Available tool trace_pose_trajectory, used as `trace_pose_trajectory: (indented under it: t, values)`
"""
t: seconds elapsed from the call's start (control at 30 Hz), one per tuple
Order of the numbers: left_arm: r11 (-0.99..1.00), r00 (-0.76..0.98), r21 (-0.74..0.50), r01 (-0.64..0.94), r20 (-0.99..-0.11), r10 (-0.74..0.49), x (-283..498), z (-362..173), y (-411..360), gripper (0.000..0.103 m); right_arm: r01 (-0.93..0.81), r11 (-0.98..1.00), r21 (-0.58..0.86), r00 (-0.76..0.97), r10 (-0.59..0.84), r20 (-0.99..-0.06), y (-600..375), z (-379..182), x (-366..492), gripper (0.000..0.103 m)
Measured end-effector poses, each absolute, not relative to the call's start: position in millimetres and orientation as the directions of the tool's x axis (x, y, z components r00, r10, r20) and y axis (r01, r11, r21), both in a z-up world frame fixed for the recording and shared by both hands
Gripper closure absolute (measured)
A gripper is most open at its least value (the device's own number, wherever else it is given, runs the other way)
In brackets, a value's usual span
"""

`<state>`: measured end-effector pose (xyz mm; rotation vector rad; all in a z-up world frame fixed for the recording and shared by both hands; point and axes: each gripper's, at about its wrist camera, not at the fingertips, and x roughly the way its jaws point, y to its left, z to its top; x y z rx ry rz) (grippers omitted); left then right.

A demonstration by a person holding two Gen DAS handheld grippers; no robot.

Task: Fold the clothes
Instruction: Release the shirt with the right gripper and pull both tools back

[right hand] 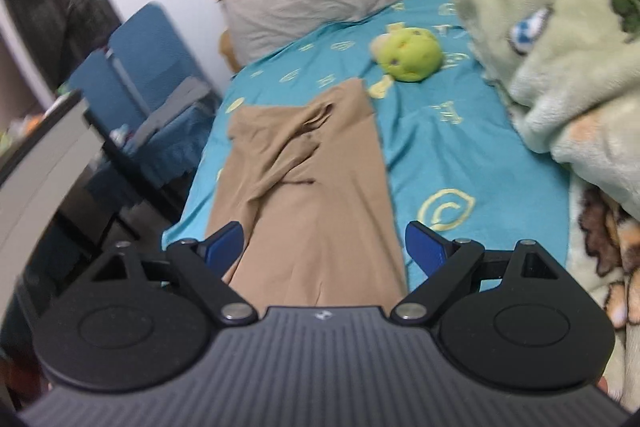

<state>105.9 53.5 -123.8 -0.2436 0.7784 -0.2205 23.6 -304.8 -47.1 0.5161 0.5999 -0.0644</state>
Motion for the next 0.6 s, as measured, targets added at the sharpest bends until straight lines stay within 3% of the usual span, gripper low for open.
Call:
trace_pose_trajectory:
  t: [0.33, 0.43, 0.53, 0.6]
  values:
    - [0.877, 0.564, -0.392, -0.277, -0.806, -0.182, 71, -126, 129, 0.006, 0.222, 0.759, 0.612, 0.818, 0.195, -0.54, -333, -65, 14, 0.014]
    - [0.838, 0.501, -0.402, -0.37, -0.846, -0.184, 72, -137, 144, 0.011, 0.224, 0.734, 0.641, 0.817, 0.217, -0.534, -339, -68, 17, 0.014]
    - [0.803, 0.459, -0.423, -0.419, -0.862, -0.214, 71, -145, 153, 0.026, 0.233, 0.712, 0.662, 0.807, 0.237, -0.54, -342, -74, 21, 0.014]
    - [0.779, 0.432, -0.435, -0.452, -0.871, -0.236, 71, -150, 159, 0.028, 0.243, 0.7, 0.672, 0.794, 0.255, -0.552, -343, -79, 25, 0.014]
